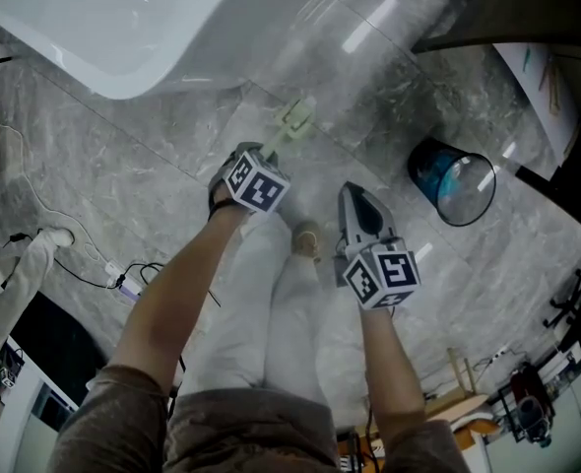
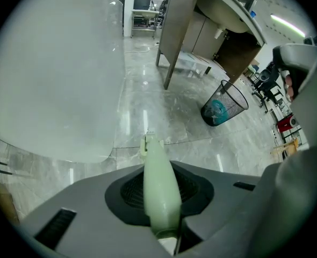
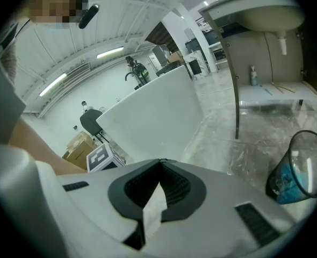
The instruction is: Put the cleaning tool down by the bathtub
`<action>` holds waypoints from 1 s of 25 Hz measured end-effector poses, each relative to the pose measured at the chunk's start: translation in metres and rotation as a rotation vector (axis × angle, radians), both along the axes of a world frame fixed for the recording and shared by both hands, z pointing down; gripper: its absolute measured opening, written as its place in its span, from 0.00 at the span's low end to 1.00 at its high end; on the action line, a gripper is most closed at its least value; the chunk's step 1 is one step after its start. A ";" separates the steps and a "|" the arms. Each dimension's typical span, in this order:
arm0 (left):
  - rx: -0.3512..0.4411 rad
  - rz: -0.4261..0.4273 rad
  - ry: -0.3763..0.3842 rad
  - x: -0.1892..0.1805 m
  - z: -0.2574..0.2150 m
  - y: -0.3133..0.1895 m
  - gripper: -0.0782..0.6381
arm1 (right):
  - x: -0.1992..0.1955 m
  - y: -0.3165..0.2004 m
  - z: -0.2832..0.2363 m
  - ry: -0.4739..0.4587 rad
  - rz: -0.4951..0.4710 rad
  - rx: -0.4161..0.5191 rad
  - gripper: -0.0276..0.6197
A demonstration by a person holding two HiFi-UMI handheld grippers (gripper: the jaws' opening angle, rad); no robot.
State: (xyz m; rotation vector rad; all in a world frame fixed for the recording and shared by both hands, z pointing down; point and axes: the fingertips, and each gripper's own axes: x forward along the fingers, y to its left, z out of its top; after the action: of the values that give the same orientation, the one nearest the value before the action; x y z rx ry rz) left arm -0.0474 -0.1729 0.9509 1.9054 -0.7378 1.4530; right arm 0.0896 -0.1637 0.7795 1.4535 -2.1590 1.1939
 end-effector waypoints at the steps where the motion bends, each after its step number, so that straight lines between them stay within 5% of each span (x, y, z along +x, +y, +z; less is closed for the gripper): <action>1: 0.002 0.001 -0.002 0.000 0.001 0.001 0.22 | 0.001 0.001 0.000 0.000 0.001 -0.001 0.04; 25: 0.075 -0.055 -0.009 -0.019 -0.048 0.018 0.30 | -0.015 0.004 -0.037 -0.010 -0.049 0.034 0.04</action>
State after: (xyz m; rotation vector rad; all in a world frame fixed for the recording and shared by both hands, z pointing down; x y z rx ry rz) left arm -0.0659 -0.1553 0.9032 1.9200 -0.8530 1.4193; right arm 0.0750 -0.1598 0.7429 1.4029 -2.2187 1.1549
